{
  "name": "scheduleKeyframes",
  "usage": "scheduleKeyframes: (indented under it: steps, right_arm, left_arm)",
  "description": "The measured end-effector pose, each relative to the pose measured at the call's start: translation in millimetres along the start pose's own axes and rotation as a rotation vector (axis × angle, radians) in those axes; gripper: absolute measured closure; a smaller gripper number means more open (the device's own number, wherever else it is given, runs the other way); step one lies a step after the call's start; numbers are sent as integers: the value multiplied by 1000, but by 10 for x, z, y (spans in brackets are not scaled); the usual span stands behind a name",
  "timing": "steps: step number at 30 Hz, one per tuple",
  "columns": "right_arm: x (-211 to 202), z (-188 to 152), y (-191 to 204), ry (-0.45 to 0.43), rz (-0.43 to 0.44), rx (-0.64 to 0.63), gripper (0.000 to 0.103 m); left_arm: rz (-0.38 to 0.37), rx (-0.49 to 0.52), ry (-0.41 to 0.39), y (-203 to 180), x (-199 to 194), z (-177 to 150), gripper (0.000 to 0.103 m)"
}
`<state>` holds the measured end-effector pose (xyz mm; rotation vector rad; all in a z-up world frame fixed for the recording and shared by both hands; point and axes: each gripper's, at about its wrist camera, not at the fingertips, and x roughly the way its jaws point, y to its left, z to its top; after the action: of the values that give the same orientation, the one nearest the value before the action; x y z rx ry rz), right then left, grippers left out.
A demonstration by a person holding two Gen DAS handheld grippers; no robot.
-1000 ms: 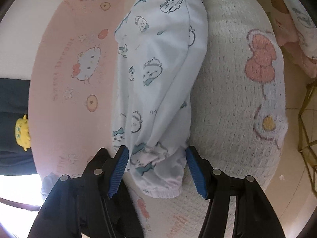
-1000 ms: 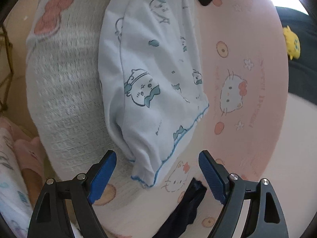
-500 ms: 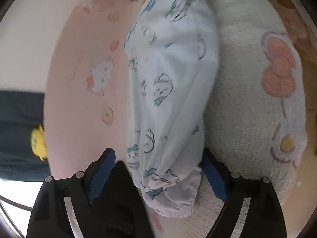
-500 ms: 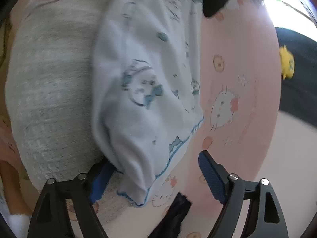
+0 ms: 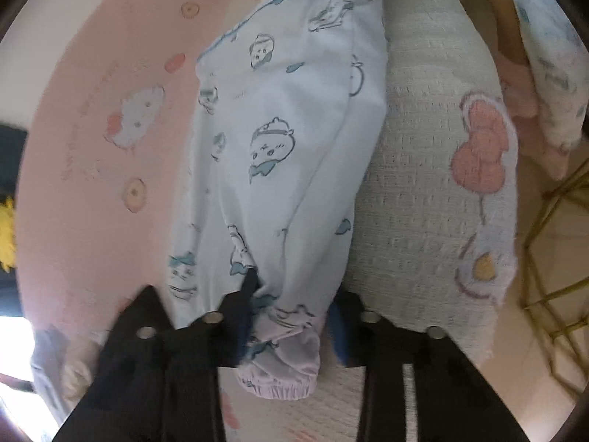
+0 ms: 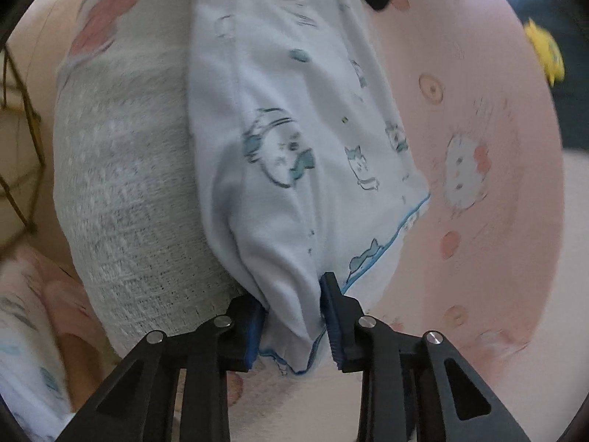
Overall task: Fold clothes
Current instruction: 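Grasp the pants cuff with the left gripper while the right gripper grasps the shirt hem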
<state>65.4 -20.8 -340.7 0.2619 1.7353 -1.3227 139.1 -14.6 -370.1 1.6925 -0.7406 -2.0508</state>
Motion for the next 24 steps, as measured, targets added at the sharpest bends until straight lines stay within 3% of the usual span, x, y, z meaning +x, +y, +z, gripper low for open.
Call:
scheduleKeyframes:
  steps: [5,8,15,24]
  right_arm:
    - [26,-29,-164,30,137,152,84]
    - [62,-42,-303,48,217,239,85]
    - [187,32,-523,143,353,352,85]
    - [333,-66,-871,239,513,703,89]
  left_arm:
    - [-263,-317,77,484,152,-5,82]
    - [-369,-455,124,678,257,-21,82]
    - [-335,-474,127,603,266,3,82]
    - [-453,-841,197,880,387,-128,82]
